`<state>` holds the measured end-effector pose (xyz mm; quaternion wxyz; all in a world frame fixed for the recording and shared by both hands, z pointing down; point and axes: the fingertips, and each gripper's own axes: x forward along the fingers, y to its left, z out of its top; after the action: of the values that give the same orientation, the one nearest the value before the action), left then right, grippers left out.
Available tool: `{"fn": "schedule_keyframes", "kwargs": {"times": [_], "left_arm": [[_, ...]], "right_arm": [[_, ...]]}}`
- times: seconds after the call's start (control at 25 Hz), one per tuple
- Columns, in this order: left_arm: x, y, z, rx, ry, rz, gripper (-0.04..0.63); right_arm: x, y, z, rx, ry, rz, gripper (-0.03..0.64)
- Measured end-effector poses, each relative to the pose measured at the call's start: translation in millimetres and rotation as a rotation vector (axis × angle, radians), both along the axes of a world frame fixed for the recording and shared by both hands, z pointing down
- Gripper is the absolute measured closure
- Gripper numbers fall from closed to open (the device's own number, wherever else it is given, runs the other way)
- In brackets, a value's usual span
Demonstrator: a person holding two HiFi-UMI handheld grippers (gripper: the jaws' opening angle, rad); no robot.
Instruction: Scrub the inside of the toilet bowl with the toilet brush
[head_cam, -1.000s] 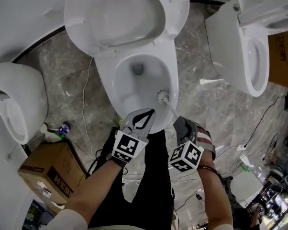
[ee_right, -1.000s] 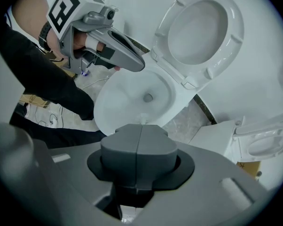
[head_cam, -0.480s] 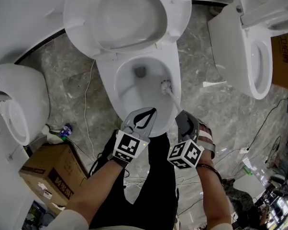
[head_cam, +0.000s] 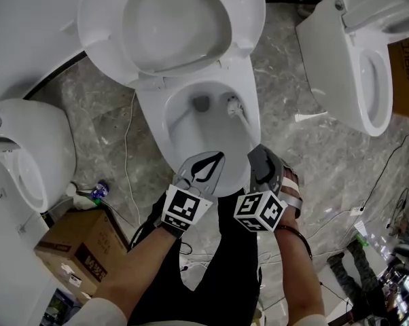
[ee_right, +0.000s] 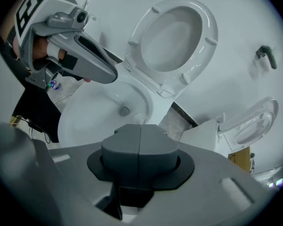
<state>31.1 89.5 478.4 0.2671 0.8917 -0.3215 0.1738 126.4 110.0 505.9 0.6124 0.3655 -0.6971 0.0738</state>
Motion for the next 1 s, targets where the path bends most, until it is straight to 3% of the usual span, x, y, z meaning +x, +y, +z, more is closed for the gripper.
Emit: {"fn": "schedule_keyframes", "kwargs": {"times": [0.36,1.0], "left_arm": [[0.8,-9.2,1.1,0.022,-0.015,0.017,0.589],[-6.3,-10.5,6.7,0.027,-0.048,0.005,0.589]], "right_arm": [[-5.1,-25.2,12.6,0.096,-0.111,0.122,0.457],[-32.8,-50.6,25.6,0.166,-0.395,0.273,0.457]]}}
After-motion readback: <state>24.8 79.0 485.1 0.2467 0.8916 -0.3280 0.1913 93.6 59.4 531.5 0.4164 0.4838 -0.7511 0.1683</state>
